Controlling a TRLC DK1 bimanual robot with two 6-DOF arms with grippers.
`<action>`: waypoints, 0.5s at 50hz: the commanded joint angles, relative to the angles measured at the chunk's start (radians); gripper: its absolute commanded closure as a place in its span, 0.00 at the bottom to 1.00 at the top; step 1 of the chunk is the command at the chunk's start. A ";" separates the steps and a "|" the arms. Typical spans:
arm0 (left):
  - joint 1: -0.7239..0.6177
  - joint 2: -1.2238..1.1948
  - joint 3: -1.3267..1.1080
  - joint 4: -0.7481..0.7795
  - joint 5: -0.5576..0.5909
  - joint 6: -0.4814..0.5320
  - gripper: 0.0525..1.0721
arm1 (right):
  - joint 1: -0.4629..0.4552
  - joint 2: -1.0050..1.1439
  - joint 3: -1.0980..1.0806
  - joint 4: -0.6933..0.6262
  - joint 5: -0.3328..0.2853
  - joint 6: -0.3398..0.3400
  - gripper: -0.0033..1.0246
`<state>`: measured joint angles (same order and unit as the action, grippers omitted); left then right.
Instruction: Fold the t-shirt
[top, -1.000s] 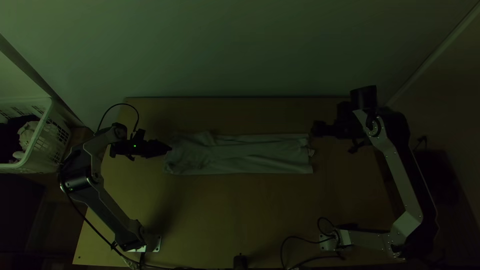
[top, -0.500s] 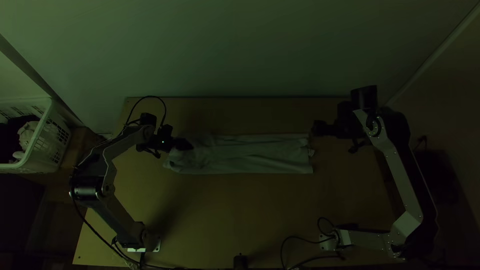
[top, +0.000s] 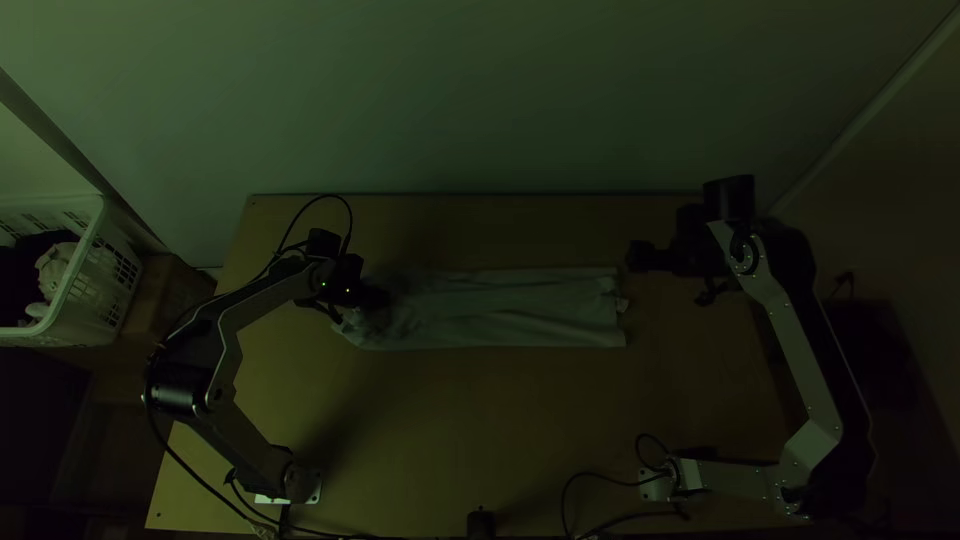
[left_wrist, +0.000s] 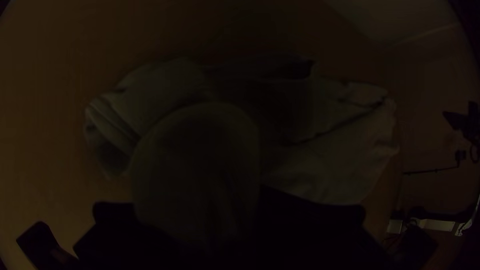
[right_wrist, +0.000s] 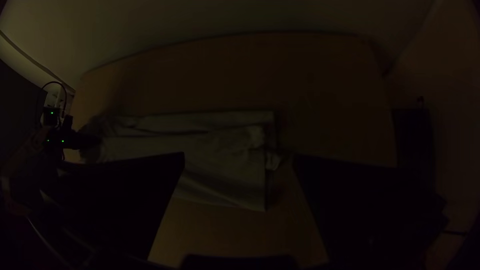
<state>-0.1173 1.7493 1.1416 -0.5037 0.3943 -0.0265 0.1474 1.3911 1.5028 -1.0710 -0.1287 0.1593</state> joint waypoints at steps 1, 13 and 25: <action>0.050 -0.020 -0.031 -0.085 -0.040 -0.003 0.97 | -0.017 -0.003 -0.056 0.042 0.004 -0.021 0.04; 0.245 -0.053 0.061 -0.236 -0.118 0.137 0.97 | -0.057 0.037 -0.116 0.135 0.004 -0.050 0.04; 0.464 -0.040 0.168 -0.314 -0.158 0.275 0.97 | -0.081 0.068 -0.177 0.232 0.004 -0.076 0.04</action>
<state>0.2752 1.7168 1.2526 -0.7891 0.2646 0.1692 0.0753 1.4376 1.3605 -0.8608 -0.1272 0.1028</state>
